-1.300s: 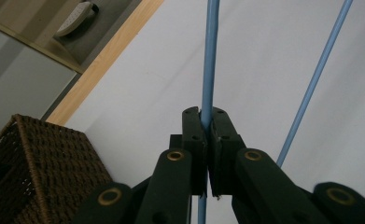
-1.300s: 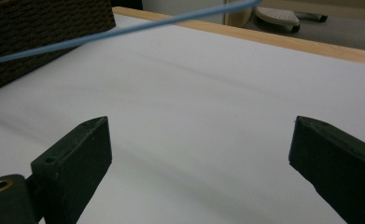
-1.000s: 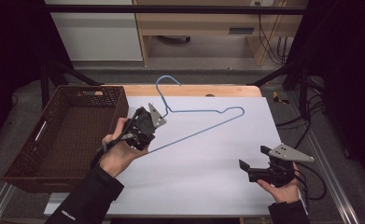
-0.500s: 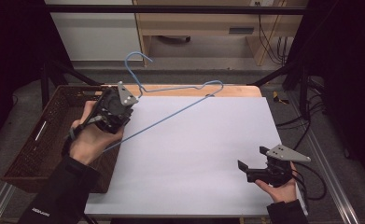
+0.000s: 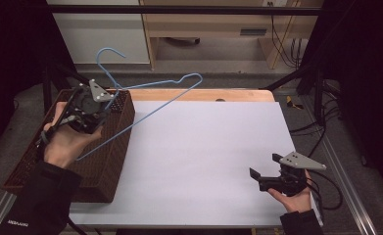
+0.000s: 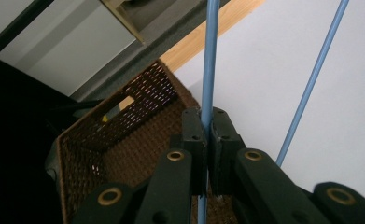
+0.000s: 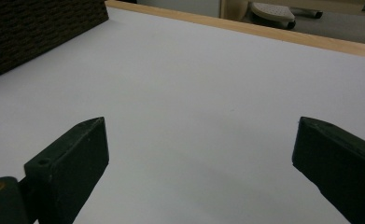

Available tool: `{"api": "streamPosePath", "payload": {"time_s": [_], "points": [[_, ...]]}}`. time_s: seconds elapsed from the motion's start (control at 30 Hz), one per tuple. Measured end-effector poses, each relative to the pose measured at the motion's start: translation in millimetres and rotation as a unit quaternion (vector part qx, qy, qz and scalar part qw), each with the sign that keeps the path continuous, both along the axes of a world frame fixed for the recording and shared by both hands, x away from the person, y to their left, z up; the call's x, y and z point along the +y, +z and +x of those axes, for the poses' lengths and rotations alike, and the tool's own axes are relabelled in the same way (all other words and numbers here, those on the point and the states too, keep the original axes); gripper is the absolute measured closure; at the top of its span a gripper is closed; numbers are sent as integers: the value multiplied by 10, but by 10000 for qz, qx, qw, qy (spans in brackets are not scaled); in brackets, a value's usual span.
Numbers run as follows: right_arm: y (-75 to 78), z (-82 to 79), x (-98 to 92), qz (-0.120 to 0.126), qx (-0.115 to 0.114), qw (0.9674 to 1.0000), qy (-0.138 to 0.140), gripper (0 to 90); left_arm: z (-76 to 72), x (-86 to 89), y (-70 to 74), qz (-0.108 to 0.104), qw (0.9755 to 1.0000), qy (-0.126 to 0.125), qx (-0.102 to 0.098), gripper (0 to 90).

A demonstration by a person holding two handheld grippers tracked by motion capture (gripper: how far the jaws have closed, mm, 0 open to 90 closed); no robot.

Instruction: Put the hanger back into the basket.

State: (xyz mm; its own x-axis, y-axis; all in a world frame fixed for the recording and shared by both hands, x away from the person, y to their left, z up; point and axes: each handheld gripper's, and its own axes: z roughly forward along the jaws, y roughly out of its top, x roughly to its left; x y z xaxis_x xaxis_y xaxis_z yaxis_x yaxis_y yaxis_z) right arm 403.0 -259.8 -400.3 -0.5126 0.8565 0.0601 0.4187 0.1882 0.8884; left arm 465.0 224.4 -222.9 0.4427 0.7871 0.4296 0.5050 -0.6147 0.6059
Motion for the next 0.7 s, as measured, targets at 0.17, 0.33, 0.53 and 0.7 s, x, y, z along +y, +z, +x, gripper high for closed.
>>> {"api": "streamPosePath", "payload": {"time_s": [0.17,0.33,0.53,0.7], "points": [[-6,4,4,-31,17,10000,12,43,31,178,-15,-38,9997,229,-11,867],[-8,6,3,-38,17,10000,24,43,68,455,-50,-5,9982,600,-35,867],[-11,9,9,-39,35,10000,1,43,92,693,-101,10,9960,897,-41,867],[-9,9,3,-29,21,10000,33,42,108,860,-155,41,9939,1097,-68,867]]}}
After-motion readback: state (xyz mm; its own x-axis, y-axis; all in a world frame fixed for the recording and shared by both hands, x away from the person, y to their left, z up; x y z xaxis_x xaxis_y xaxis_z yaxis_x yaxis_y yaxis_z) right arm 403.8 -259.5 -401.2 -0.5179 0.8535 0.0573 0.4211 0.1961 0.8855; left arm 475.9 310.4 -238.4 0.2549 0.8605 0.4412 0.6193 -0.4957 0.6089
